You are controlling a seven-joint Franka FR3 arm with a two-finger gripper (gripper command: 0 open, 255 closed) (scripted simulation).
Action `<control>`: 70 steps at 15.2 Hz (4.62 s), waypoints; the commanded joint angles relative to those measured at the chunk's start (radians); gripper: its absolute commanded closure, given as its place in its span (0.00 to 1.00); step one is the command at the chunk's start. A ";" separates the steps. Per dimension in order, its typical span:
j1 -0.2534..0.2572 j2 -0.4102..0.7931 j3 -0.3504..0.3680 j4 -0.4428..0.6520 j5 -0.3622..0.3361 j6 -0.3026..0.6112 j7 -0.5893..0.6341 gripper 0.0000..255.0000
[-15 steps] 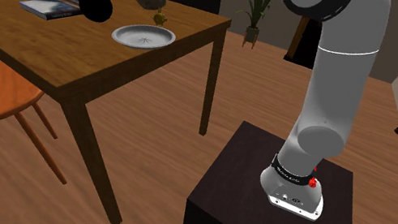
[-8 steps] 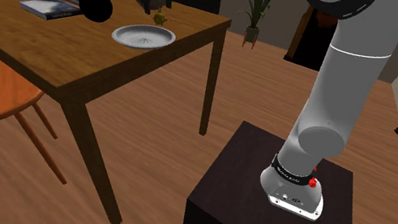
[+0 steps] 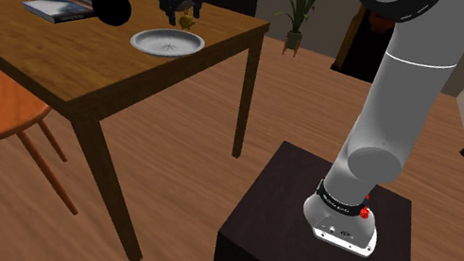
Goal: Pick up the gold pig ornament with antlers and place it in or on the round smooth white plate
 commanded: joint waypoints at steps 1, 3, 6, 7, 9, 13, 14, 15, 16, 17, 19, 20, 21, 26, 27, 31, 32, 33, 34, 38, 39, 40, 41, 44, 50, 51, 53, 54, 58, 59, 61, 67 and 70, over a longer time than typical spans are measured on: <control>0.000 0.000 0.000 -0.001 0.000 0.001 0.000 0.00; 0.000 0.000 0.000 0.000 0.000 0.001 0.000 0.00; 0.000 0.000 0.000 0.000 0.000 0.001 0.000 1.00; 0.000 0.000 0.000 0.000 0.000 0.001 0.000 1.00; 0.000 0.000 0.000 0.000 0.000 0.001 0.000 1.00; 0.000 0.000 0.000 -0.001 0.000 0.001 0.000 1.00; 0.000 0.002 0.000 0.016 0.000 -0.013 -0.002 1.00; 0.000 0.005 0.000 0.033 0.001 -0.028 -0.003 1.00; 0.000 0.009 0.000 0.052 0.001 -0.042 -0.005 1.00; 0.000 0.012 0.000 0.070 0.001 -0.057 -0.006 1.00; 0.001 0.020 0.000 0.108 0.002 -0.087 -0.009 1.00; 0.001 0.025 0.000 0.128 0.002 -0.102 -0.011 1.00; 0.001 0.030 0.000 0.148 0.002 -0.117 -0.013 1.00; 0.002 0.061 0.000 0.260 0.003 -0.198 -0.021 1.00; 0.002 0.068 0.000 0.284 0.003 -0.215 -0.023 1.00; 0.002 0.095 0.000 0.365 0.003 -0.268 -0.029 1.00; 0.016 0.067 0.008 0.325 -0.001 -0.259 -0.007 1.00; 0.029 0.041 0.016 0.289 -0.004 -0.251 0.014 1.00; 0.042 0.017 0.025 0.255 -0.007 -0.244 0.036 1.00; 0.090 -0.064 0.063 0.147 -0.016 -0.228 0.125 1.00; 0.102 -0.081 0.073 0.124 -0.017 -0.225 0.147 1.00; 0.113 -0.096 0.084 0.104 -0.018 -0.224 0.170 1.00; 0.125 -0.111 0.095 0.085 -0.018 -0.222 0.193 1.00; 0.158 -0.147 0.129 0.039 -0.019 -0.222 0.261 1.00; 0.175 -0.188 0.147 -0.080 -0.015 -0.149 0.306 1.00; 0.175 -0.192 0.146 -0.098 -0.014 -0.135 0.307 1.00; 0.175 -0.200 0.146 -0.134 -0.013 -0.107 0.310 1.00; 0.174 -0.203 0.145 -0.152 -0.013 -0.093 0.311 1.00; 0.174 -0.211 0.145 -0.196 -0.013 -0.056 0.315 1.00; 0.174 -0.211 0.145 -0.196 -0.013 -0.056 0.315 1.00; 0.174 -0.211 0.145 -0.196 -0.013 -0.056 0.315 1.00; 0.174 -0.211 0.145 -0.196 -0.013 -0.056 0.315 0.00; 0.174 -0.211 0.145 -0.196 -0.013 -0.056 0.315 0.00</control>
